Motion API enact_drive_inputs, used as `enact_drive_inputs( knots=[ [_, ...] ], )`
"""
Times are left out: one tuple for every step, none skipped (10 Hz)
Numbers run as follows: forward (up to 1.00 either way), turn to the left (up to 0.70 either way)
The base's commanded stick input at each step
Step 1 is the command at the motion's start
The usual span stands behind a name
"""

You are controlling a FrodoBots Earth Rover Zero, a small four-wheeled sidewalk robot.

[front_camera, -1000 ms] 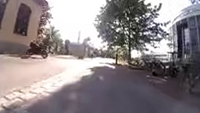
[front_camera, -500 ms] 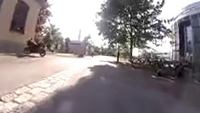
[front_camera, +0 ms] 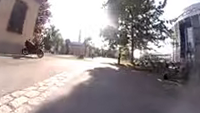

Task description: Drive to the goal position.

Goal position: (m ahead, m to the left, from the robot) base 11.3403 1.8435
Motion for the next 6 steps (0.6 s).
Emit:
enact_drive_inputs(
  knots=[
    [0.85,0.0],
    [0.85,0.0],
    [0.85,0.0],
    [0.85,0.0],
    [0.85,0.0],
    [0.85,0.0]
  ],
)
